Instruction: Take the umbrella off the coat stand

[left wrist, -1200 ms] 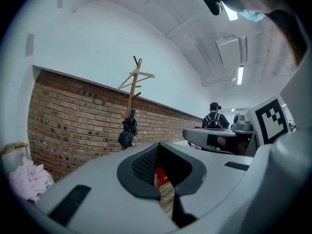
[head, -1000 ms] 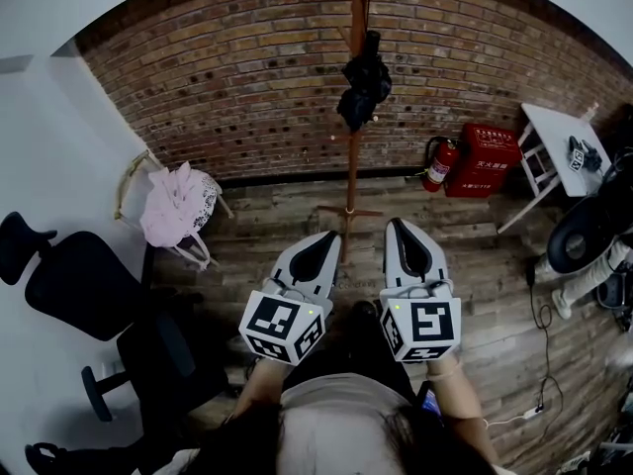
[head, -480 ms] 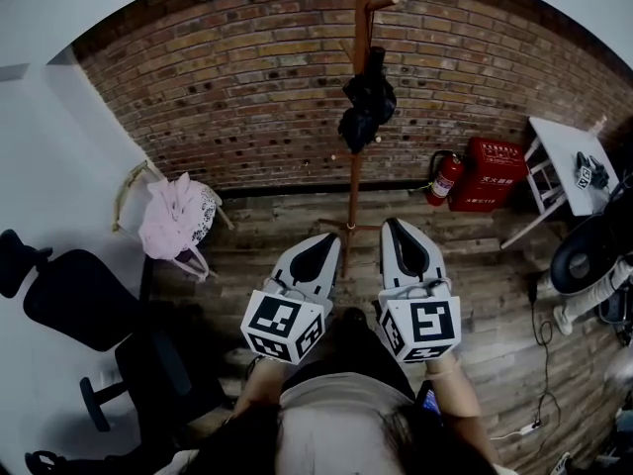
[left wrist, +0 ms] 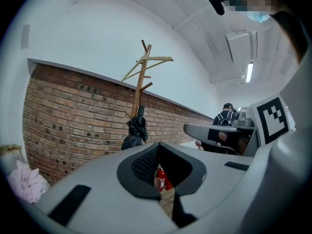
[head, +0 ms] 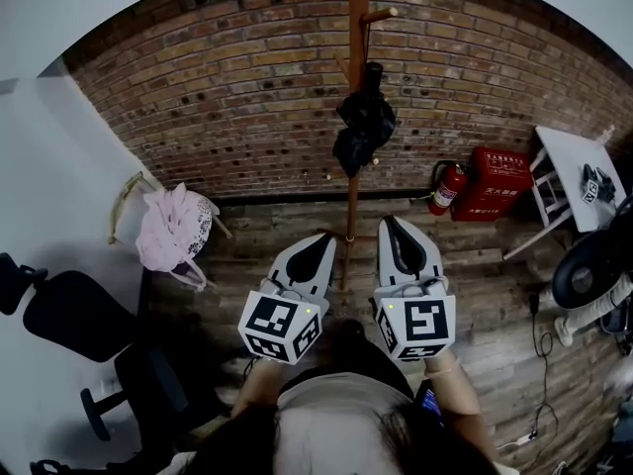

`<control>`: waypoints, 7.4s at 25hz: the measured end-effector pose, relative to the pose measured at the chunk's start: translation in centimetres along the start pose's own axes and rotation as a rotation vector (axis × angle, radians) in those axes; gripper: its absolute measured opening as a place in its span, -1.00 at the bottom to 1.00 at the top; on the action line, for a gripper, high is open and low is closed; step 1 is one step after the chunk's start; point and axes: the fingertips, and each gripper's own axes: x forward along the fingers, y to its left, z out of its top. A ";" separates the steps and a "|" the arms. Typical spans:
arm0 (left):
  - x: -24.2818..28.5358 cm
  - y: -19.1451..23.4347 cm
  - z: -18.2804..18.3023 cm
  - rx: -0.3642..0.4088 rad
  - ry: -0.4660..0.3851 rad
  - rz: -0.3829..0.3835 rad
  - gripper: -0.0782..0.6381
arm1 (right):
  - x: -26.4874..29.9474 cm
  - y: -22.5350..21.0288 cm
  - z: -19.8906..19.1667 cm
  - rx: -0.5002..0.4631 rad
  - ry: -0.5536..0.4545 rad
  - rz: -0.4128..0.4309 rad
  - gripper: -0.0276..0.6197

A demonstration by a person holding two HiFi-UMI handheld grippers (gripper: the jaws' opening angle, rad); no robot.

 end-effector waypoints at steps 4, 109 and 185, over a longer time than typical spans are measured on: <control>1.9 1.0 0.4 -0.004 -0.001 0.014 -0.76 | 2.3 -1.6 0.0 -0.006 -0.002 -0.007 -0.80; 18.7 19.2 2.1 0.013 0.102 -0.166 -0.76 | 28.1 -9.9 -8.4 0.075 0.159 -0.261 0.10; 14.3 10.3 3.0 -0.134 0.009 -0.141 -0.76 | 16.7 -9.7 0.9 0.008 0.055 -0.113 -0.06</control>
